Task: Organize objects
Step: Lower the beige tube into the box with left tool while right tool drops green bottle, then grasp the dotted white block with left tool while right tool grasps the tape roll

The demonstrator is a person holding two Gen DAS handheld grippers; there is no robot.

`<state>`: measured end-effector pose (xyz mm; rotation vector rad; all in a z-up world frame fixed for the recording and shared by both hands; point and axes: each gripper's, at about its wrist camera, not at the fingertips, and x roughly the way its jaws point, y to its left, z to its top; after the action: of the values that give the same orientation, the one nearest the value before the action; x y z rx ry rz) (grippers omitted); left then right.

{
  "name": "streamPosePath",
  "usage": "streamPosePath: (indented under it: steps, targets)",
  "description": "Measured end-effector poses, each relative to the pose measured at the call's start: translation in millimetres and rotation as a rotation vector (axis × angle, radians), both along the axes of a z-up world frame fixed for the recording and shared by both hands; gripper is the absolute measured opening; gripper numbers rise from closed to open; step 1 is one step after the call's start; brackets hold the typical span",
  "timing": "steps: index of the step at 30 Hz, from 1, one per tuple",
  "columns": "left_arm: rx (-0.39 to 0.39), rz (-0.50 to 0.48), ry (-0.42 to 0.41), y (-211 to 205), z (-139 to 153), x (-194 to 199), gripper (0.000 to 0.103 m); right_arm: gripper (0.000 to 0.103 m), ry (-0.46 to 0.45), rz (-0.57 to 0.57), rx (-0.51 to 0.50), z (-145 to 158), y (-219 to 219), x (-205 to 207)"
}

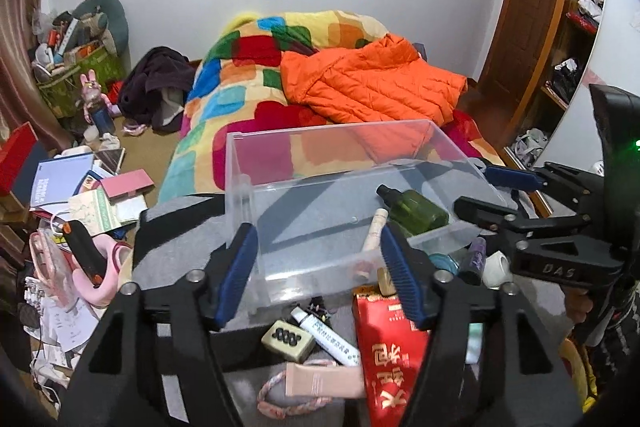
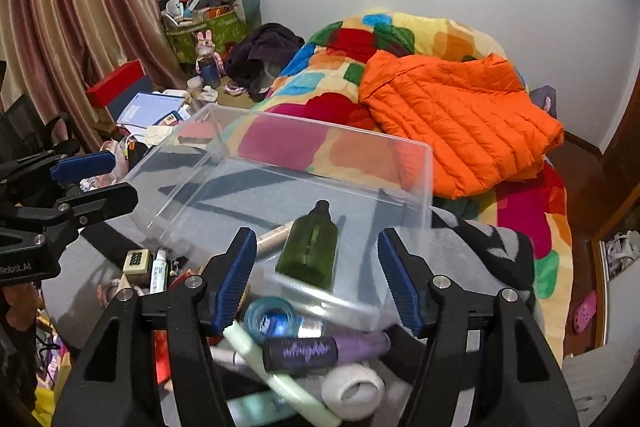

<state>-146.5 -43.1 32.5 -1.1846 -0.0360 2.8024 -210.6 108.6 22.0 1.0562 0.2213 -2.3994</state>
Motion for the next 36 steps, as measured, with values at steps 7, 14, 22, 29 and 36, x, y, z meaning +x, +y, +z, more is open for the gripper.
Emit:
streamPosePath:
  steps: [7,14,22,29,36]
  targets:
    - [-0.011,-0.009,-0.011,9.0,-8.6,18.2,0.073,0.068,0.021,-0.035,-0.031,2.3,27.9,23.5]
    - [-0.016,-0.028,-0.061,14.5,-33.3,33.4,0.073,0.069,-0.012,-0.058,-0.050,-13.5,53.2,43.1]
    - [-0.021,0.028,-0.112,-7.7,-63.1,49.8,0.073,0.069,-0.056,-0.073,-0.042,-40.8,68.7,56.1]
    - [0.004,0.064,-0.127,-23.9,-77.4,49.2,0.070,0.068,-0.083,-0.095,-0.074,-52.2,71.4,49.5]
    - [-0.001,0.049,-0.120,-25.2,-82.1,34.1,0.057,0.055,-0.157,-0.087,-0.113,-65.7,72.6,38.1]
